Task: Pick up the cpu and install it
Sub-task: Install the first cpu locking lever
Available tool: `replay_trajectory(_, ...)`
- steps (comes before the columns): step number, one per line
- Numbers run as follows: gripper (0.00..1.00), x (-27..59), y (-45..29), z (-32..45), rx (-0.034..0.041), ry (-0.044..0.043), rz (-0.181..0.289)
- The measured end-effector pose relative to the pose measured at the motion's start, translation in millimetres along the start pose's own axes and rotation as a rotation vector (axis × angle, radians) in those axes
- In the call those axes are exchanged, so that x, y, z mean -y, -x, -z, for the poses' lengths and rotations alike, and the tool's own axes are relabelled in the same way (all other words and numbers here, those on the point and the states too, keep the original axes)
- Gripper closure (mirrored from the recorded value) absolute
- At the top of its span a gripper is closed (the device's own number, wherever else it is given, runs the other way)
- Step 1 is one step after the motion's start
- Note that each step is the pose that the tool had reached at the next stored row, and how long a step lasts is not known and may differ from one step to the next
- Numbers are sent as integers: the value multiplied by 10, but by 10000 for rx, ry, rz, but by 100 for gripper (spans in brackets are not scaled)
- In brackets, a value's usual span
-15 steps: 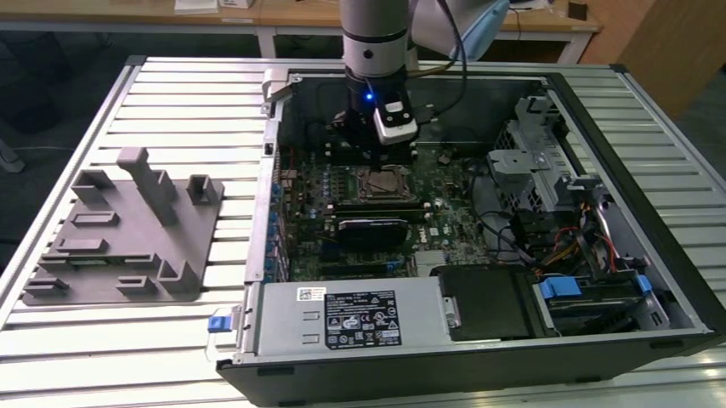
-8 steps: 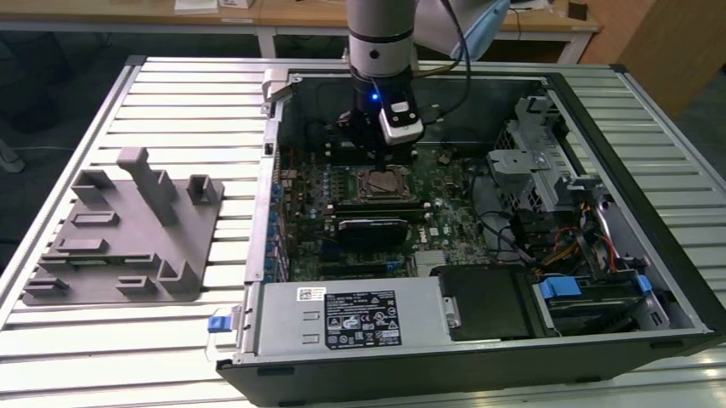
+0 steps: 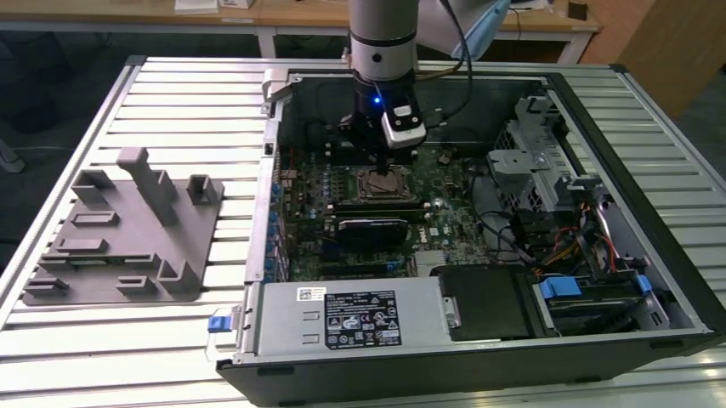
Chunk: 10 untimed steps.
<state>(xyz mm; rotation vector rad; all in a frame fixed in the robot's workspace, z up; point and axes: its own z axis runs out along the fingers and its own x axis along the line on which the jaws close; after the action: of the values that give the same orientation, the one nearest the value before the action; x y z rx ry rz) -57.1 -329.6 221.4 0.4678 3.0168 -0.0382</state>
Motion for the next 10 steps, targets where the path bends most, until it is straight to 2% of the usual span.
replay_trajectory(6, 89, 66, 26, -8, 0, 0, 4)
replay_trajectory(10, 89, 66, 35, -12, 0, 10, 145)
